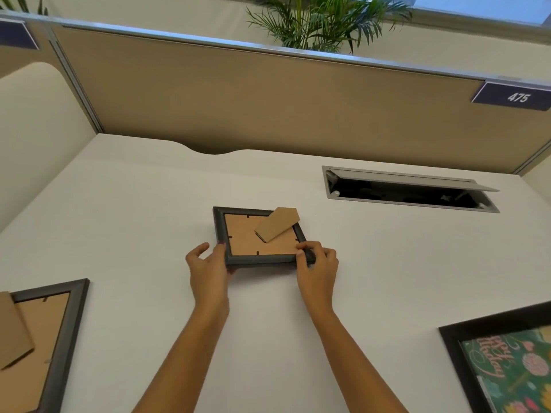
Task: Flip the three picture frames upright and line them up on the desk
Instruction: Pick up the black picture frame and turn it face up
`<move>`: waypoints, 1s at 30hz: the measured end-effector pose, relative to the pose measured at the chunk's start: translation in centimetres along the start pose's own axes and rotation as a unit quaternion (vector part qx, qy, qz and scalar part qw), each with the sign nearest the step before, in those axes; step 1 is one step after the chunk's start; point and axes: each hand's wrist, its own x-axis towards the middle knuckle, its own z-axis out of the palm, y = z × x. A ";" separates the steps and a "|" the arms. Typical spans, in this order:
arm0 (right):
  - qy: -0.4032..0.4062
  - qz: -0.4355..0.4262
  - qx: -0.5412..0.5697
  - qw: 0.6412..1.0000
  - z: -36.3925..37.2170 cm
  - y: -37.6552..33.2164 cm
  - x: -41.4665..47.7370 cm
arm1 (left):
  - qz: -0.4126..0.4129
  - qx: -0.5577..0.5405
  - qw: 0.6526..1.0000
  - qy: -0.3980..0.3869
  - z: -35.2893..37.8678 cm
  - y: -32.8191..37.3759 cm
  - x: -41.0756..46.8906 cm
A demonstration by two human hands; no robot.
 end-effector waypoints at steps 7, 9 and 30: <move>-0.008 0.012 0.016 1.000 -0.6 -0.5 -0.6 | -0.061 -0.047 0.985 -0.152 0.0 2.8 -1.2; -0.051 0.029 0.028 0.998 -0.6 -1.1 -0.2 | -0.061 -0.046 0.984 -0.161 0.4 2.9 -1.6; -0.239 -0.051 0.143 0.959 -3.5 -2.5 0.6 | -0.015 -0.047 0.966 -0.254 5.1 4.2 -3.5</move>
